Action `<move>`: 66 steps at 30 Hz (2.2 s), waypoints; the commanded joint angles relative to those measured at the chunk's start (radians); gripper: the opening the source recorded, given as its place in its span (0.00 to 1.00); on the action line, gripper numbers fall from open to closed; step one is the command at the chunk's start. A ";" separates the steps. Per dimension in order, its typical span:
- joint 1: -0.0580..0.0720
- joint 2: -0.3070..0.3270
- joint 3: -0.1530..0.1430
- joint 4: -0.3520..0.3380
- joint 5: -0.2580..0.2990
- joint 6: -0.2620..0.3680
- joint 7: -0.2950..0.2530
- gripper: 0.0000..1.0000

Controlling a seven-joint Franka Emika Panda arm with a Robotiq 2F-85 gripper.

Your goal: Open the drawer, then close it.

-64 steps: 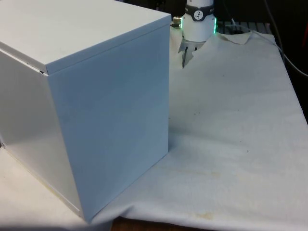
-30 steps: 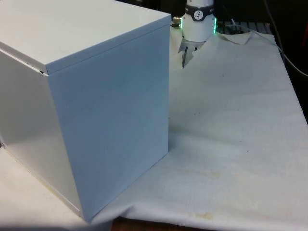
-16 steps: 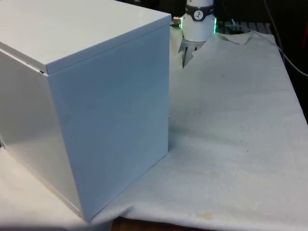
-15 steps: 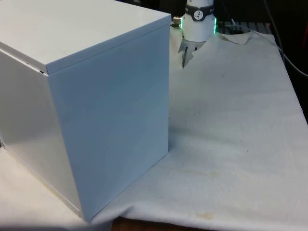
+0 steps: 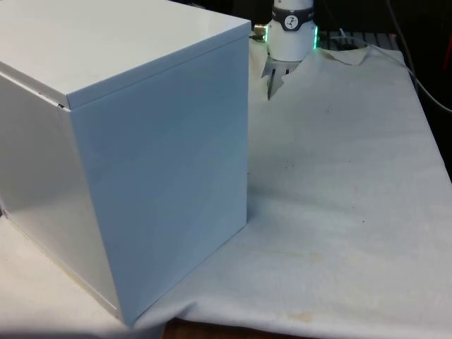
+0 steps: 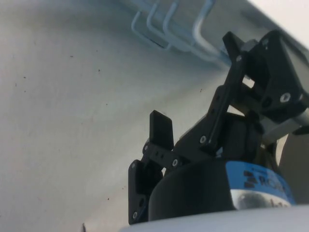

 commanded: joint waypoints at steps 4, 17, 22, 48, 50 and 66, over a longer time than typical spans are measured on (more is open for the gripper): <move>0.000 0.001 0.000 0.001 0.002 0.003 -0.005 0.99; 0.001 0.006 -0.001 0.007 0.001 0.009 -0.003 0.36; 0.001 0.006 -0.001 0.008 0.001 0.010 -0.003 0.04; -0.004 -0.059 -0.008 0.022 -0.001 -0.044 -0.025 0.00; -0.002 0.000 -0.005 0.030 -0.001 0.005 -0.005 0.00; -0.002 -0.103 -0.008 0.007 -0.016 -0.070 -0.030 0.00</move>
